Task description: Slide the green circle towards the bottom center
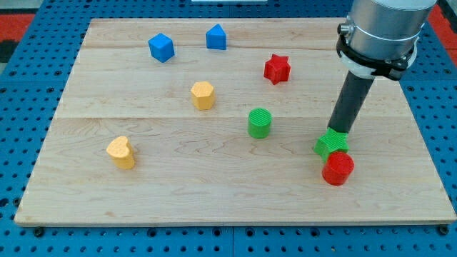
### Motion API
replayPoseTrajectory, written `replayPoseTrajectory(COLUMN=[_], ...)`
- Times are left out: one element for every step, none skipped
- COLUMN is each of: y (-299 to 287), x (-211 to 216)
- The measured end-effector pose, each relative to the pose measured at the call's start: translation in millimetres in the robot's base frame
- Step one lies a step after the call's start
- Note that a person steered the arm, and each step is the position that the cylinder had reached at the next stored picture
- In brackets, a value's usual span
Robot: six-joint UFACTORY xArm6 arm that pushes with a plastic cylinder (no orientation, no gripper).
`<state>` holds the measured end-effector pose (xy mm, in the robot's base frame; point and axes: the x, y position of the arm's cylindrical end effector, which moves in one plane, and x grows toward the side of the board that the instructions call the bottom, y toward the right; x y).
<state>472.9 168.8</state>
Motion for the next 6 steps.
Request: replayPoseTrajectory(y=[20, -48, -117, -118, -131, -150], x=[-50, -64, -55, -28, -27, 5])
